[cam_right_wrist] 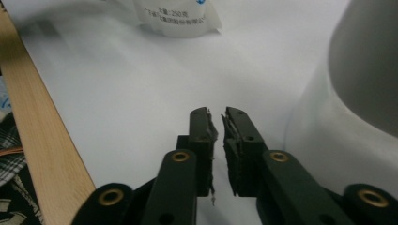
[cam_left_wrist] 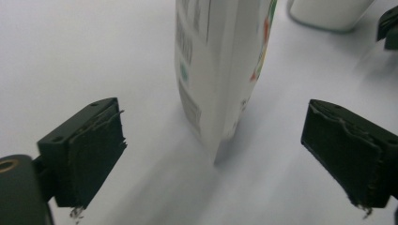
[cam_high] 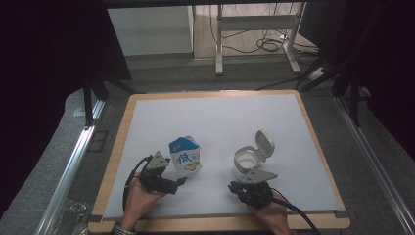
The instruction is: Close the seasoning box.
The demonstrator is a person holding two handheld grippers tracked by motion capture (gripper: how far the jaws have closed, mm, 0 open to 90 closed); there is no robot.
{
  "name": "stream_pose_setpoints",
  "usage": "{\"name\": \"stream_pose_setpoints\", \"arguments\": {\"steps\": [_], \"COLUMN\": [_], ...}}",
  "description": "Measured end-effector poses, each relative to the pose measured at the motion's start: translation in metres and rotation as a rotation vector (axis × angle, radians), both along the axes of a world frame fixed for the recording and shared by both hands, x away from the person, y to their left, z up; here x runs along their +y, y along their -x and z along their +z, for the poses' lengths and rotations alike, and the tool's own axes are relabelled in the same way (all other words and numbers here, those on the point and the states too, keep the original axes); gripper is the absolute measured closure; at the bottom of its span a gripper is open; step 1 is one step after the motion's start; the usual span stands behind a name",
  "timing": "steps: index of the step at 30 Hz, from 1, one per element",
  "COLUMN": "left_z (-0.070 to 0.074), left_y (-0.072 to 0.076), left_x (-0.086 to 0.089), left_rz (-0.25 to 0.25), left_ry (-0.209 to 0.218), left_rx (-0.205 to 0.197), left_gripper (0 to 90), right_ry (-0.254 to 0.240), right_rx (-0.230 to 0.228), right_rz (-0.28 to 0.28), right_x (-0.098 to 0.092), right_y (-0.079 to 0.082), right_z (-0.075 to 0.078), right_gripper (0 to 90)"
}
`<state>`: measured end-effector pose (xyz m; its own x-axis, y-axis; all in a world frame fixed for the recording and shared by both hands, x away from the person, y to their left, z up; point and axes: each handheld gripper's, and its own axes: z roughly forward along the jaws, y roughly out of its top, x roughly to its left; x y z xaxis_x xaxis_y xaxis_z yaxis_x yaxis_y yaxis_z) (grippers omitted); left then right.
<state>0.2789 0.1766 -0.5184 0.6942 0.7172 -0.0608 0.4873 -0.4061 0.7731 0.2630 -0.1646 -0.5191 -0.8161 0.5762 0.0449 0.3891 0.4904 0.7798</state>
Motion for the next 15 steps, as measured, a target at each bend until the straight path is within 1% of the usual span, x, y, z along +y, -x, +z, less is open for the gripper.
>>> {"name": "stream_pose_setpoints", "arguments": {"steps": [2,4,8,9,12,15], "left_z": [-0.005,-0.009,-0.014,-0.015,-0.021,-0.027], "left_y": [0.002,0.004,0.008,0.009,0.010,0.010], "left_x": [0.001,0.001,0.004,0.004,0.006,0.007], "left_rz": [0.014,0.026,0.054,0.059,0.075,0.085], "left_ry": [-0.012,-0.020,-0.041,-0.046,-0.055,-0.075], "left_rx": [0.014,0.026,0.029,0.028,0.036,0.043], "left_gripper": [4.6,4.1,3.5,3.5,3.6,3.6], "right_ry": [0.012,0.013,0.006,0.003,0.006,0.011], "right_rx": [-0.005,0.001,0.001,-0.001,-0.002,-0.002], "right_rz": [-0.010,-0.012,-0.031,-0.045,-0.053,-0.067], "right_x": [-0.004,-0.006,-0.014,-0.019,-0.022,-0.028], "right_y": [0.000,0.000,0.000,0.000,0.000,-0.001], "right_z": [0.000,0.000,0.000,0.000,0.001,0.001], "right_gripper": [85.4,86.1,88.3,88.9,89.0,89.0]}}
